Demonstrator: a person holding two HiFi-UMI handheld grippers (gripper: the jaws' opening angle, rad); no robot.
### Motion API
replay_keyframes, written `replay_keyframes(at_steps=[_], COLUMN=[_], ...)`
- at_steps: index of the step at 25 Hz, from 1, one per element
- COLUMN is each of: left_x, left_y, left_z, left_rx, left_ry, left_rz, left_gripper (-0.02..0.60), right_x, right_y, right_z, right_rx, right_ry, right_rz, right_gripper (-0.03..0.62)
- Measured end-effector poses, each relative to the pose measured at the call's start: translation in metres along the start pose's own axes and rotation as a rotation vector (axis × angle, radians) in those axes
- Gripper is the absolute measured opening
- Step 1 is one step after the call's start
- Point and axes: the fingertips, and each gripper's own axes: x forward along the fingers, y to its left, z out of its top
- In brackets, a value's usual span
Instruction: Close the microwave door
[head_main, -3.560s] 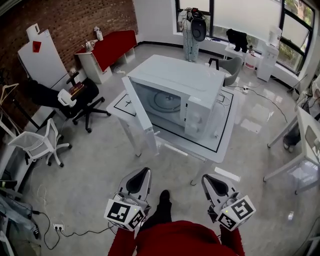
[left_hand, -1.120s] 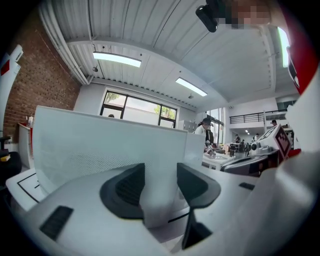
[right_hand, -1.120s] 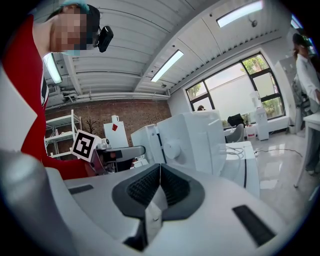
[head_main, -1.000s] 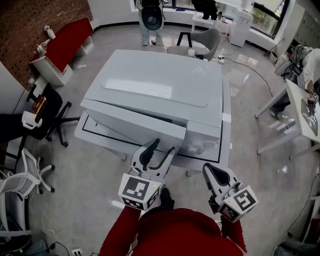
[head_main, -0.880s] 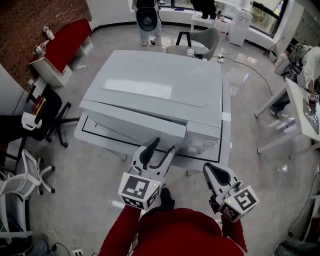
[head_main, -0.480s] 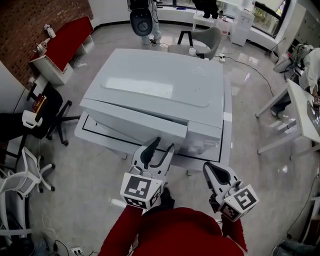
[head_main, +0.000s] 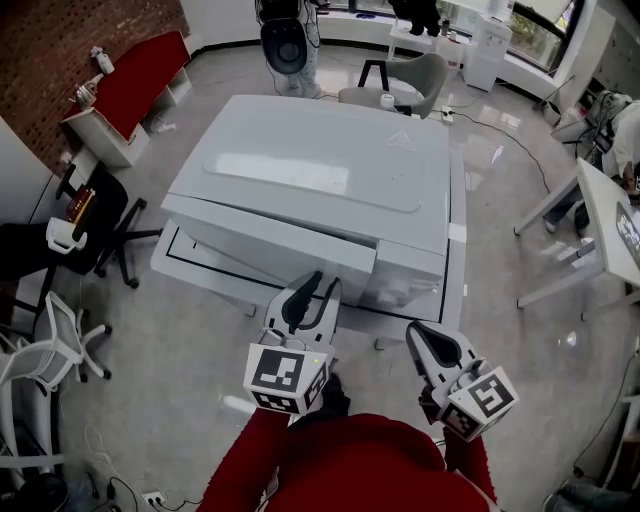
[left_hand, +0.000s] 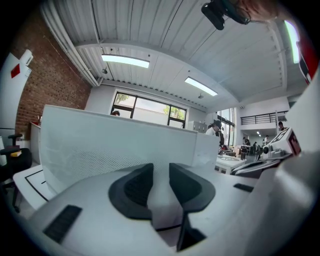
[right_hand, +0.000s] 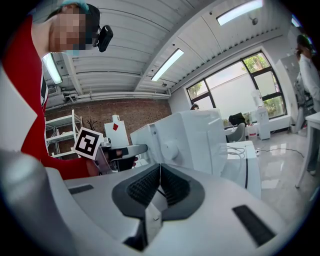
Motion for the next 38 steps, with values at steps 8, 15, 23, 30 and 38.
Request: replay_keyframes(at_steps=[8,15,23,30,38], left_x=[0.004,0.006,0.008,0.017,0.017], left_y=[0.003,0.004,0.004,0.008,0.009], left_z=[0.001,0.002,0.001,0.003,0.003], left_rx=[0.000,0.005,-0.001,-0.025,-0.022], left_ry=[0.006,0.004,0.013,0.014,0.004], left_rz=[0.028,0.037,0.047,0.059,0.056], left_gripper=[0.100,0.097,0.095,0.076,0.076], right_x=[0.002,0.002,0.001,-0.002,-0.006], right_y=[0.002,0.003,0.008,0.005,0.005], right_z=[0.001,0.000,-0.004,-0.005,-0.005], right_rx=[-0.003,-0.002,-0.004,0.002,0.004], right_ry=[0.002,0.006,0.007,0.009,0.003], right_rz=[0.009,0.012,0.019,0.001,-0.012], right_gripper=[0.015,0.015,0.015,0.015,0.015])
